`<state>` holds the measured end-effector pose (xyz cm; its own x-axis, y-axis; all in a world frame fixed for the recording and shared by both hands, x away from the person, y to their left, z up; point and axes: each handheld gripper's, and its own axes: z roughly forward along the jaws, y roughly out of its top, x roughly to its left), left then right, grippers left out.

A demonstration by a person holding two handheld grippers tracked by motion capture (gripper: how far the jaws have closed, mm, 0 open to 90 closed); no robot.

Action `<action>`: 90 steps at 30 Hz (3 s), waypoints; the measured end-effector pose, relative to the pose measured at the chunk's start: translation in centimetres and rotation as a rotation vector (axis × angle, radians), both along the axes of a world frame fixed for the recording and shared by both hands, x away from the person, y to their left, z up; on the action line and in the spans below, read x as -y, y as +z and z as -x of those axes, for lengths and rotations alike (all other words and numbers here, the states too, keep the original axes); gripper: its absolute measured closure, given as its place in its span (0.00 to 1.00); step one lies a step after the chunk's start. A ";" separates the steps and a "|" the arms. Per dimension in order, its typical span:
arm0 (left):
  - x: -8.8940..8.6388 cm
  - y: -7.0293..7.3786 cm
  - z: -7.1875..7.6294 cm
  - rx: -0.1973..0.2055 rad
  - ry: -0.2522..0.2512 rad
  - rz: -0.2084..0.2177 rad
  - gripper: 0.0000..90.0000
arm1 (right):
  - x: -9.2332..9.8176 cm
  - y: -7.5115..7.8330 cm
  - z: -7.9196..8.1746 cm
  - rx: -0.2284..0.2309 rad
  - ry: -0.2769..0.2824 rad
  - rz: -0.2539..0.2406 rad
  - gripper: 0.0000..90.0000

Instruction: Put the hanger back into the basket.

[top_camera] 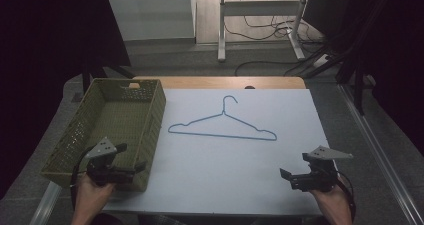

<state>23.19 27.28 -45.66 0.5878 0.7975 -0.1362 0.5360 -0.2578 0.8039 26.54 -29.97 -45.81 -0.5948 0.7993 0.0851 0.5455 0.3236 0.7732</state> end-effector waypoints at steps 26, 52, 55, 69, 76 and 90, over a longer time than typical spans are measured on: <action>0.7 0.6 -0.1 0.016 -0.034 0.033 0.03 | -1.2 0.6 -0.5 -0.001 0.049 -0.009 0.00; 7.2 5.2 -4.3 0.026 -0.140 -0.060 0.02 | -3.3 3.4 -2.7 -0.017 0.062 0.010 0.00; 8.6 5.5 -5.3 0.031 -0.164 -0.061 0.02 | -3.6 3.9 -3.5 -0.027 0.073 0.007 0.00; 12.6 4.7 -9.3 0.034 -0.192 -0.022 0.01 | -5.2 4.1 -6.4 -0.033 0.133 0.027 0.00; 14.0 3.8 -10.8 0.030 -0.202 -0.022 0.01 | -6.0 4.1 -8.0 -0.050 0.143 0.046 0.00; 15.7 0.9 -12.8 0.008 -0.220 -0.061 0.01 | -8.2 3.2 -12.7 -0.054 0.157 0.086 0.12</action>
<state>35.99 11.62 -44.77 0.7495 0.6564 -0.0864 0.4550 -0.4159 0.7874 39.26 -21.78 -42.63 -0.7094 0.7026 0.0558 0.5230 0.4716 0.7100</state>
